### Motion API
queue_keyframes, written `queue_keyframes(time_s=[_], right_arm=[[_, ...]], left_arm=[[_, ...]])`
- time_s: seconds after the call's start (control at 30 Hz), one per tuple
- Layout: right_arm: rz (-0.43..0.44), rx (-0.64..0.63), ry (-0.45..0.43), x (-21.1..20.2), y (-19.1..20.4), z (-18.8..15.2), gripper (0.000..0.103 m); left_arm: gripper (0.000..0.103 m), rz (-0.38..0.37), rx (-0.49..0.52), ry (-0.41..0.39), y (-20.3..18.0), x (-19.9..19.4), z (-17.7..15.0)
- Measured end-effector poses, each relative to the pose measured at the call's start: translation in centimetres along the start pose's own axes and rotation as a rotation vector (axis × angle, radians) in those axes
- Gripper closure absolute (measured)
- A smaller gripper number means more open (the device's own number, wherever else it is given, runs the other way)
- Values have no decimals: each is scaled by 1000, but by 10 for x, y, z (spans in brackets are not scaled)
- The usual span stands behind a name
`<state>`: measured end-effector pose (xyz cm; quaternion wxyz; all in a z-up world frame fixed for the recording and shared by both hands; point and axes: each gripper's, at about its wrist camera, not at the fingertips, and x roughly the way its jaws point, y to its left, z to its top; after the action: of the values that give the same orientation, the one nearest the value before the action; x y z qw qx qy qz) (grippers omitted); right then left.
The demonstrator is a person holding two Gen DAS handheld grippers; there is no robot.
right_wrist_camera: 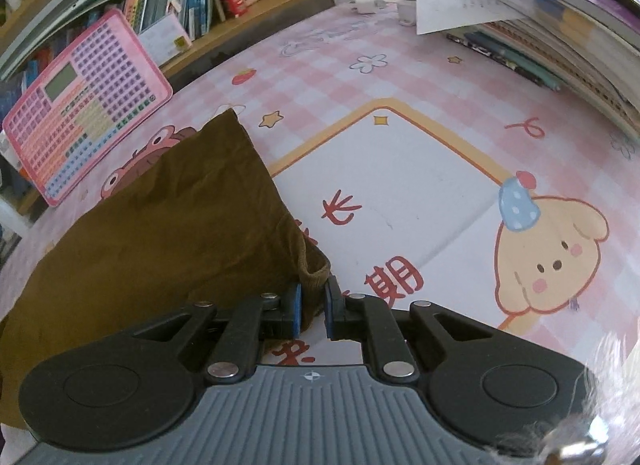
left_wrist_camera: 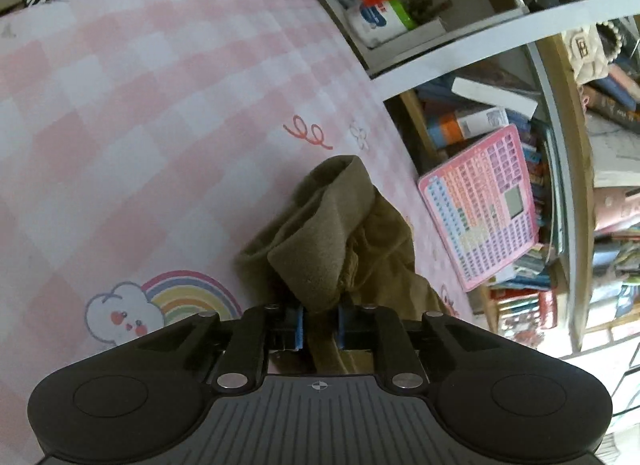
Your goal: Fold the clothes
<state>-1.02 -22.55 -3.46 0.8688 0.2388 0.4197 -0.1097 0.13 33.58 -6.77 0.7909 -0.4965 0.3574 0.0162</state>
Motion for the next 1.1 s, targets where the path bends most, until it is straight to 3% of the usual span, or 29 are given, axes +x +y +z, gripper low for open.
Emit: queue_keyframes(time_s=[0.1,0.17,0.2,0.23,0.3,0.5,0.63,0.8,1.1], right_arm=[[-6,-9,-2,-2,-1,-1,89],[-28,-16,-10,-6,0,-3,77],[-39,-19,-24,-10,1,-5,67],[-49,-21,-37,-15,1,-7,63],[-56,-26,-58,-24,2,-11,59],[-64,-56,-95,-46,17,-32,44],[-60,-78,-84,-51,36,-53,28],[-42,-167,-31,-51,63,-80,25],[-54,-347,-1,-56,106,-106,19]], left_arm=[[84,19,44,0,-9,-5,0],[74,39,84,-17,-16,-13,-2],[62,49,105,-26,-20,-17,-3],[43,59,126,-35,-24,-21,-4],[34,80,174,-65,-31,-31,-6],[32,89,293,-58,-46,-45,-19],[29,133,400,-42,-56,-48,-33],[29,179,471,15,-56,-44,-49],[26,208,487,57,-49,-42,-70]])
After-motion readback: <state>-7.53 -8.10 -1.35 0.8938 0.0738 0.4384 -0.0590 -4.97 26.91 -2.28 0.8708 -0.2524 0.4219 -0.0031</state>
